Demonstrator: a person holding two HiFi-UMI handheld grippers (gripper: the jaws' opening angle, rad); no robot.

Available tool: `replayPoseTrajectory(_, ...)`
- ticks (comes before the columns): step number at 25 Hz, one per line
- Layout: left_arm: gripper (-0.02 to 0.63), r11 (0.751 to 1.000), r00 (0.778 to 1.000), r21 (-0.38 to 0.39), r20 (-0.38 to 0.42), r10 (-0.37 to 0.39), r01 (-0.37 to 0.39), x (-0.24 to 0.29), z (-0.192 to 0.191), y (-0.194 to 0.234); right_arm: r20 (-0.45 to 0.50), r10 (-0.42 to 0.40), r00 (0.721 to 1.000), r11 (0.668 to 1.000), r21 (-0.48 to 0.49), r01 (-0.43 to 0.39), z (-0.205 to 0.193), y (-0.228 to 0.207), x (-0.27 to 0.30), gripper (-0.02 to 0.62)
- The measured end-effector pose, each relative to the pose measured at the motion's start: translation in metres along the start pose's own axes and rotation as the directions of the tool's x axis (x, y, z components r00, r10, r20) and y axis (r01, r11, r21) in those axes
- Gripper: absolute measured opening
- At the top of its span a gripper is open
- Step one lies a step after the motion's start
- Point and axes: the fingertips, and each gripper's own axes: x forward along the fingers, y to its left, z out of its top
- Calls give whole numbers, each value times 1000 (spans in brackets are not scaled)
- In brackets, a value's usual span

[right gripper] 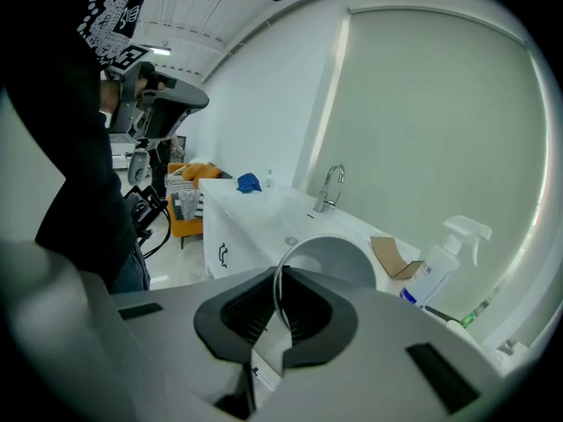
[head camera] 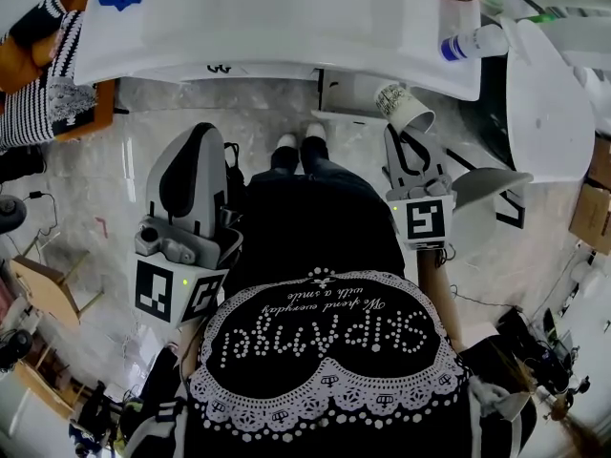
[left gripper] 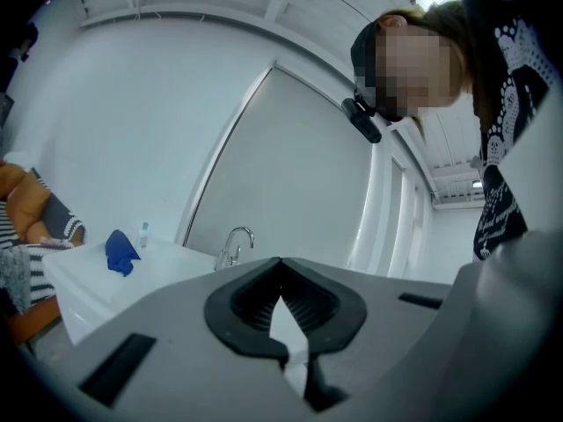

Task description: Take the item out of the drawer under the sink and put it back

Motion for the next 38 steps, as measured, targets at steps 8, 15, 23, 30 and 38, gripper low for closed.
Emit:
replayPoseTrajectory(8, 5, 1000, 1000, -3, -1, 9, -9, 5, 1, -4, -50, 38, 998, 999, -26, -39, -16, 0, 9, 26)
replayPoseTrajectory(15, 5, 1000, 1000, -2, -2, 24, -24, 9, 0, -6, -95, 70, 993, 996, -45, -75, -36, 0, 21, 26)
replayPoseTrajectory(23, 5, 999, 999, 0, 3, 45, -45, 7, 0, -5, -150, 118, 982, 988, -78, -131, -66, 9, 36, 26)
replayPoseTrajectory(30, 5, 999, 998, 22, 47, 33, -34, 9, 2, -10, -167, 147, 975, 982, -95, -164, -77, 9, 46, 26)
replayPoseTrajectory(38, 5, 998, 996, 22, 73, 55, -57, 15, 2, -15, -182, 183, 966, 971, -119, -207, -89, 0, 63, 26)
